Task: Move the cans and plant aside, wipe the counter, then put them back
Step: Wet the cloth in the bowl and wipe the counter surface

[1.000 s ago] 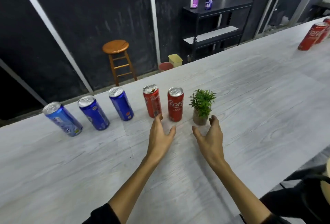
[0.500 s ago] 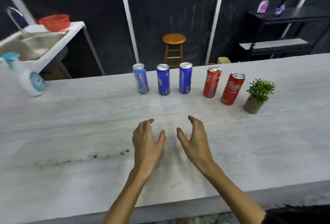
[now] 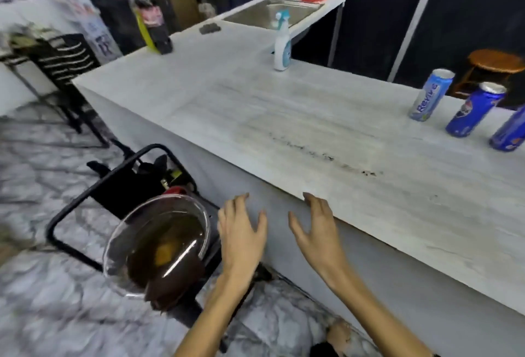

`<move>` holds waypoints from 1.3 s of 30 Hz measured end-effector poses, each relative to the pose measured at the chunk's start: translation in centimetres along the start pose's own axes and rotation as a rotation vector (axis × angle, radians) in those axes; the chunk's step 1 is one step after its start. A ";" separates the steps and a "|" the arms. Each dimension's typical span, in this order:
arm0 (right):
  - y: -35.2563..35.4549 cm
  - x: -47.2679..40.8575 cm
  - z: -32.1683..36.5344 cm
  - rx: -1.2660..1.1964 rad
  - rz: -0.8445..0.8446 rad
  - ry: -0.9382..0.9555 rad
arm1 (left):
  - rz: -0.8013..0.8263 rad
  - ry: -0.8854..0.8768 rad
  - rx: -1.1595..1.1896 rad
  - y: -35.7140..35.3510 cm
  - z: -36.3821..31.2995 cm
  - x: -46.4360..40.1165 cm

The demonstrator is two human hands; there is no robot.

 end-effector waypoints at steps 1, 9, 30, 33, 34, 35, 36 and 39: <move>-1.4 0.4 0.9 0.004 0.044 0.027 | -0.028 0.037 -0.011 1.2 1.6 0.7; -11.1 3.7 5.9 0.071 0.373 0.178 | -0.215 0.400 -0.160 7.9 12.6 5.9; -21.3 5.0 8.8 0.181 0.540 0.101 | -0.294 0.810 0.230 7.7 21.1 9.1; -21.5 5.3 8.6 0.096 0.549 0.112 | -0.341 0.805 0.339 7.7 21.2 9.3; -21.4 5.4 8.6 0.075 0.536 0.121 | -0.349 0.795 0.350 7.8 21.2 9.5; -21.3 5.6 8.7 0.057 0.516 0.133 | -0.357 0.774 0.364 7.8 21.2 9.7; -21.1 5.8 8.7 0.043 0.494 0.142 | -0.363 0.744 0.388 7.8 21.1 9.9; -20.2 6.3 8.6 0.032 0.438 0.152 | -0.383 0.629 0.464 7.8 20.5 10.0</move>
Point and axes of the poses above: each hand's wrist, its own x-axis away from the middle knuckle, its own y-axis out of the back of the hand, z = x × y, the point moved 2 cm from there along -x, towards the middle knuckle, and after that the axes turned 7 degrees about x, right-handed, at the moved point
